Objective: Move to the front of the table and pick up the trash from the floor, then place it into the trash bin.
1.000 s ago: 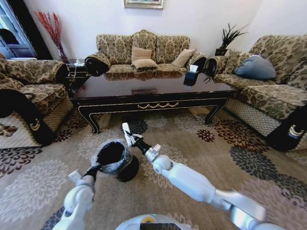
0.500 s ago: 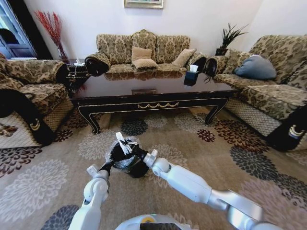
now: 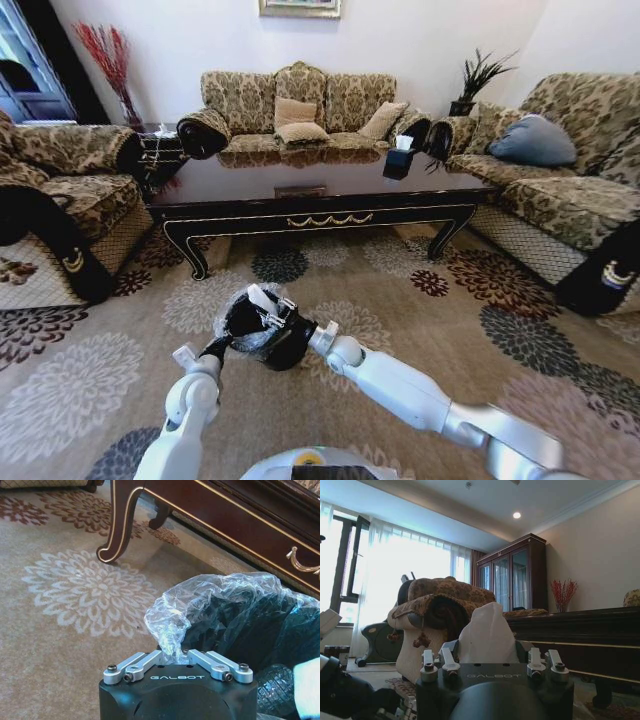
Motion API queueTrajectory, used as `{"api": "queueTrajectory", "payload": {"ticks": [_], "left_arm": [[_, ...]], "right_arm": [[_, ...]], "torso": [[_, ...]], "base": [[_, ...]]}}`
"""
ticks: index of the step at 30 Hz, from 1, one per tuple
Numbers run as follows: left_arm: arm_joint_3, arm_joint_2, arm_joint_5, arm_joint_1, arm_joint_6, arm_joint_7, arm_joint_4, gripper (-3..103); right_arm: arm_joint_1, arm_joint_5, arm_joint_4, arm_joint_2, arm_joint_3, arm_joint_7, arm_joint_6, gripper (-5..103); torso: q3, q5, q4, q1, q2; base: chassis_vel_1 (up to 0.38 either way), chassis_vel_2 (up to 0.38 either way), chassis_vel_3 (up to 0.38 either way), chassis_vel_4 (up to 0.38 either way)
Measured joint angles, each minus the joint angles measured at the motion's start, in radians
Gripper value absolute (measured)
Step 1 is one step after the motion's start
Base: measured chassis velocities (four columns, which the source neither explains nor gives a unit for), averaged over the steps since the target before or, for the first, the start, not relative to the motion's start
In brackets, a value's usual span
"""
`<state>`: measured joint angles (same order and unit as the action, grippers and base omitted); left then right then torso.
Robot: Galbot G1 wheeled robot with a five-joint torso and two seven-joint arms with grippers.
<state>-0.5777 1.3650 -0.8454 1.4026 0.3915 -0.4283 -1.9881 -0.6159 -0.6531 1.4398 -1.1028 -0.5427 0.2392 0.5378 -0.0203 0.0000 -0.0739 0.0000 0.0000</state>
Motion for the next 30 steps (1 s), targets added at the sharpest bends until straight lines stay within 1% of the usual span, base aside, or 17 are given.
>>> {"api": "queueTrajectory", "payload": {"ticks": [2,4,8,10,12,17,20,25,28,29,30], "left_arm": [[-0.002,0.0,0.0,0.004,0.001,0.0,-0.006,3],[-0.002,0.002,0.0,0.006,0.001,0.0,-0.01,3],[-0.002,0.01,0.002,0.016,0.002,0.0,-0.019,3],[-0.004,0.01,0.002,0.019,0.002,0.0,-0.019,3],[-0.01,0.008,0.002,0.022,0.002,0.0,-0.02,3],[-0.02,0.007,0.001,0.027,0.001,0.001,-0.02,3],[-0.028,0.008,-0.001,0.036,-0.001,0.001,-0.021,3],[-0.041,0.006,-0.008,0.043,-0.001,0.001,-0.03,3],[-0.048,0.004,-0.013,0.045,-0.001,0.002,-0.034,4],[-0.049,0.003,-0.015,0.046,-0.002,0.003,-0.035,4],[-0.049,0.003,-0.017,0.046,-0.003,0.006,-0.036,3]], "right_arm": [[-0.007,0.016,0.0,0.014,0.007,0.0,0.004,74],[-0.01,0.022,-0.001,0.021,0.011,-0.001,0.004,74],[-0.025,0.04,-0.002,0.045,0.019,-0.002,0.004,95],[-0.028,0.045,-0.001,0.051,0.019,-0.003,0.004,95],[-0.032,0.055,0.002,0.06,0.019,-0.004,0.006,100],[-0.042,0.07,0.009,0.073,0.009,-0.016,0.007,100],[-0.05,0.085,0.011,0.075,0.004,-0.038,0.004,100],[-0.047,0.102,-0.002,0.081,0.018,-0.092,-0.034,100],[-0.045,0.105,-0.014,0.086,0.032,-0.101,-0.04,100],[-0.045,0.105,-0.015,0.088,0.036,-0.101,-0.041,100],[-0.045,0.105,-0.015,0.089,0.039,-0.101,-0.041,100]], "torso": [[0.0,0.0001,-0.0001,0.0,0.0],[0.0,0.0,-0.0001,0.0,0.0],[0.0,0.0,-0.0003,0.0,0.0],[0.0,-0.0001,-0.0003,0.0,0.0],[0.0,0.0,-0.0001,0.0,0.0],[0.0,0.0,-0.0001,0.0,0.0],[0.0,-0.0001,-0.0001,0.0,0.0],[0.0,-0.0001,-0.0001,0.0,0.0],[0.0,-0.0001,0.0002,0.0,0.0],[0.0,0.0,-0.0003,0.0,0.0],[0.0,-0.0001,-0.0002,0.0,0.0]], "base": [[0.0,0.0,0.0,0.0],[0.0,0.0,0.0,0.0],[0.0,0.0,0.0,0.0],[0.0,0.0,0.0,0.0],[0.0,0.0,0.0,0.0],[0.0,0.0,0.0,0.0],[0.0,0.0,0.0,0.0],[0.0,0.0,0.0,0.0],[0.0,0.0,0.0,0.0],[0.0,0.0,0.0,0.0],[0.0,0.0,0.0,0.0]]}}
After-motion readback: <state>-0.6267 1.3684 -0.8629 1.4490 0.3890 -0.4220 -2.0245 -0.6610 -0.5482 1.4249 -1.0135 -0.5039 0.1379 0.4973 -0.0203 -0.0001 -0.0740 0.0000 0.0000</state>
